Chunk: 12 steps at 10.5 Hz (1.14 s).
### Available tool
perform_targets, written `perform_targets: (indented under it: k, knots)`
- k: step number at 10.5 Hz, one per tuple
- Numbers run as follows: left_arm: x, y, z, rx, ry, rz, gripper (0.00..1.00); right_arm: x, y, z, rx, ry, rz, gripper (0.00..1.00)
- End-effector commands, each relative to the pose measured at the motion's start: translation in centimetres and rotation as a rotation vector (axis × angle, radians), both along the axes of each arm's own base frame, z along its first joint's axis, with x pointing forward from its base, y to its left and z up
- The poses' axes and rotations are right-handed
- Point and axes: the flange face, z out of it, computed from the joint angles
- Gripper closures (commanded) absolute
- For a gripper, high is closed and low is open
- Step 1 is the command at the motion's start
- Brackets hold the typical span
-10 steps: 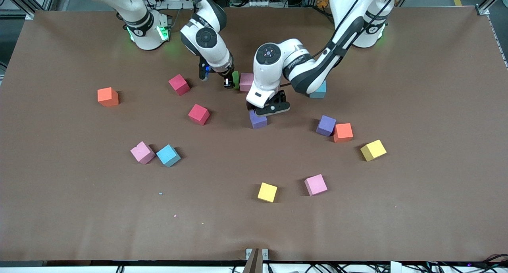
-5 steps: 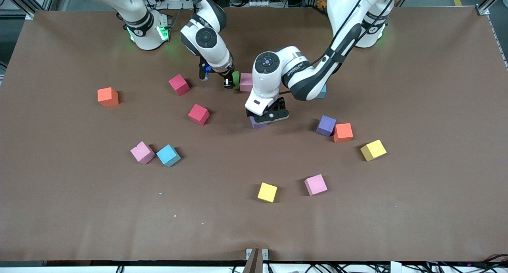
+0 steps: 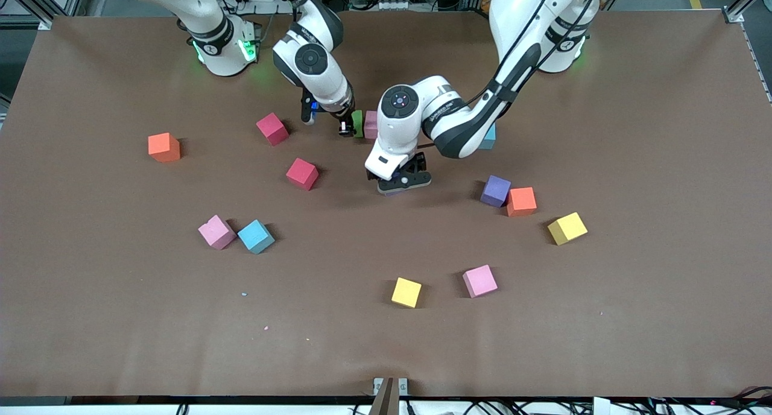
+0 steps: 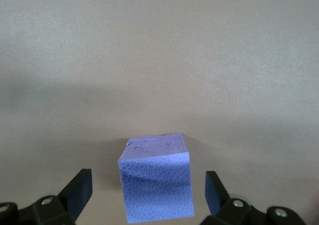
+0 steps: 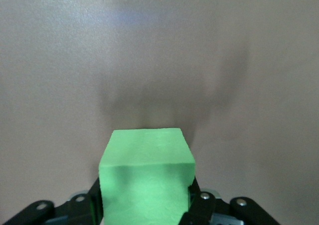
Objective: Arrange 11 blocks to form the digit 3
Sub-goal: 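Grasp the purple block with the left gripper while the right gripper reaches red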
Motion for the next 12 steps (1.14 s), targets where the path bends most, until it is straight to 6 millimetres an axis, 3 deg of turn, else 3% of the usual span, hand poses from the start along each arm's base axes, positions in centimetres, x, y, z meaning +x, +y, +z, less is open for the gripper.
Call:
perform_targets:
  k: [1, 7, 8, 10, 12]
  knots:
    - [0.3, -0.3, -0.4, 0.002, 0.019, -0.011, 0.00, 0.0, 0.0, -0.4, -0.009, 0.008, -0.017, 0.00]
    - [0.0, -0.6, -1.7, -0.005, 0.028, 0.002, 0.00, 0.9, 1.2, 3.2, -0.103, 0.062, 0.054, 0.00]
    - [-0.3, -0.8, -1.9, -0.005, 0.030, 0.005, 0.06, 1.8, 0.7, 4.0, -0.104, 0.055, 0.064, 0.00]
    - [-0.2, -1.1, -2.2, -0.030, 0.023, 0.061, 0.34, 4.4, -0.7, 5.6, -0.103, 0.021, 0.126, 0.00]
    - [-0.3, -1.1, -2.6, -0.029, 0.028, 0.063, 0.48, 7.5, -3.1, 6.1, -0.123, -0.024, 0.279, 0.00]
